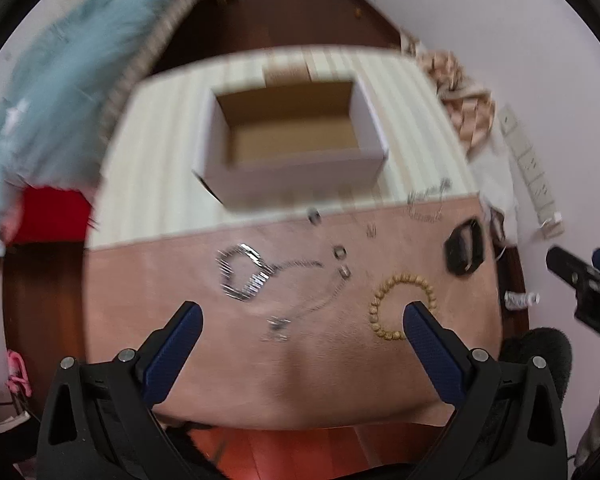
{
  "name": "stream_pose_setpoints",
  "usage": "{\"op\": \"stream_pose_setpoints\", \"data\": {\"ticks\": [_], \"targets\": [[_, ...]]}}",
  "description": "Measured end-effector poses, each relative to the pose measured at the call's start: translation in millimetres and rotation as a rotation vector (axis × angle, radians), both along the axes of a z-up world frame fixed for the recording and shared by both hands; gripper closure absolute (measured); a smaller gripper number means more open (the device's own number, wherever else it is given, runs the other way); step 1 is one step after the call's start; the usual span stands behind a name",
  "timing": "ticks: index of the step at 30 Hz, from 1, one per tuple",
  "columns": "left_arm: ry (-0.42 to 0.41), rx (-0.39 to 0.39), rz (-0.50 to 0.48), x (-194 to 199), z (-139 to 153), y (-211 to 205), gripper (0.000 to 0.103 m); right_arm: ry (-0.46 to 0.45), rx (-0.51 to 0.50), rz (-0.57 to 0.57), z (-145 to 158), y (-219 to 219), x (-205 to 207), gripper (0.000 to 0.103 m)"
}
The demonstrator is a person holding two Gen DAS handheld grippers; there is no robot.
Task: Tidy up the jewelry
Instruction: 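Grasp the wooden bead bracelet with the left tool while the right tool grasps the black watch band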
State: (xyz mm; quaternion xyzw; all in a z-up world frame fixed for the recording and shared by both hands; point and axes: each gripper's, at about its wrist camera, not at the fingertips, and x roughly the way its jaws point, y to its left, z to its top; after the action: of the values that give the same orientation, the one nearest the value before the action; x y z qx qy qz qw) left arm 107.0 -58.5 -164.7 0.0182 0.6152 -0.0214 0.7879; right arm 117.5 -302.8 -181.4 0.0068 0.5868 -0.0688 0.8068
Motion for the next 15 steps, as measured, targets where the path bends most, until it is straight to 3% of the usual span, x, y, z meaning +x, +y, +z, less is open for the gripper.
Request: {"op": "stream_pose_setpoints", "data": {"ticks": [2,3,5,13,15], "targets": [[0.07,-0.045,0.006,6,-32,-8,0.011,0.029,0.011,-0.001,-28,-9,12,0.02],[0.11,-0.049,0.01,7,-47,-12,0.02,0.049,0.007,-0.002,-42,-13,17,0.024],[0.15,-0.047,0.011,7,-68,-21,0.027,0.066,0.027,-0.01,-60,-20,23,0.025],[0.183,0.033,-0.066,7,-100,-59,0.03,0.094,0.127,-0.033,-96,-39,35,0.032],[0.186,0.046,-0.077,8,-105,-65,0.037,0.094,0.152,-0.039,-99,-41,37,0.033]]}}
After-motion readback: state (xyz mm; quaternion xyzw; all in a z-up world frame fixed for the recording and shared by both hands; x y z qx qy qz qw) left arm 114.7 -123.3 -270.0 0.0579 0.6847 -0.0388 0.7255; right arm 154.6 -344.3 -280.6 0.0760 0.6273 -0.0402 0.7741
